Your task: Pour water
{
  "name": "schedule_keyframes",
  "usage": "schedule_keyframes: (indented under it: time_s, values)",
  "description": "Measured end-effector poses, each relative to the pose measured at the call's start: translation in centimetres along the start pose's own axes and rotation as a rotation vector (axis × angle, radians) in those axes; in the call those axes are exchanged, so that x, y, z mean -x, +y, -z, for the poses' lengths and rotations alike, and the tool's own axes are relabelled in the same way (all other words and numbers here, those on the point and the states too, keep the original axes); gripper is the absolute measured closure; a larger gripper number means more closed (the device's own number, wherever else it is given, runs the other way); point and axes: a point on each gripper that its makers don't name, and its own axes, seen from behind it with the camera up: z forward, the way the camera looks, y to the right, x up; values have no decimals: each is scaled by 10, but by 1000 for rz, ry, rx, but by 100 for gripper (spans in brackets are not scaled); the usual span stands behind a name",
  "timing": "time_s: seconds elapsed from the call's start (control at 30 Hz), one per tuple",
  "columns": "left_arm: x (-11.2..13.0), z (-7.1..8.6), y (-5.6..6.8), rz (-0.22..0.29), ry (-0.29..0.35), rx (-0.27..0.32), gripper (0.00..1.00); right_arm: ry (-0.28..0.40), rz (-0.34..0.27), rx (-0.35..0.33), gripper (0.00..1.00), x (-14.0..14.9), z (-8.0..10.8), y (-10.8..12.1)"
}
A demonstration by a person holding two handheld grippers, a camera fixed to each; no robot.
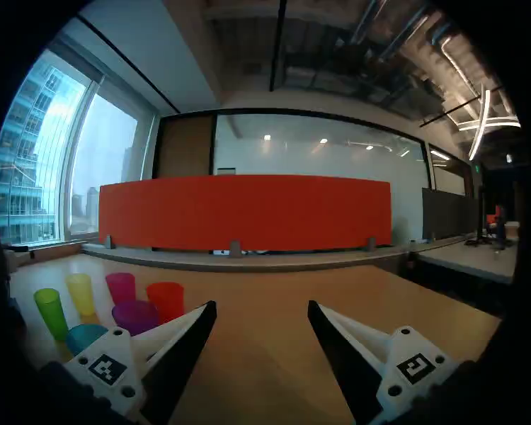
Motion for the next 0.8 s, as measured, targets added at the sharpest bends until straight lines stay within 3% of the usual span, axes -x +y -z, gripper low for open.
schedule_keyframes:
  time_s: [0.47,0.6,0.8]
  values:
    - [-3,3,-9,-24,-18,-22,0,-32,3,11,0,5,3,2]
    - [-22,4,-9,-44,-6,-13,0,-53,9,6,0,-4,5,1]
    - [-58,2,-9,-36,-25,14,0,-42,5,-12,0,-45,4,0]
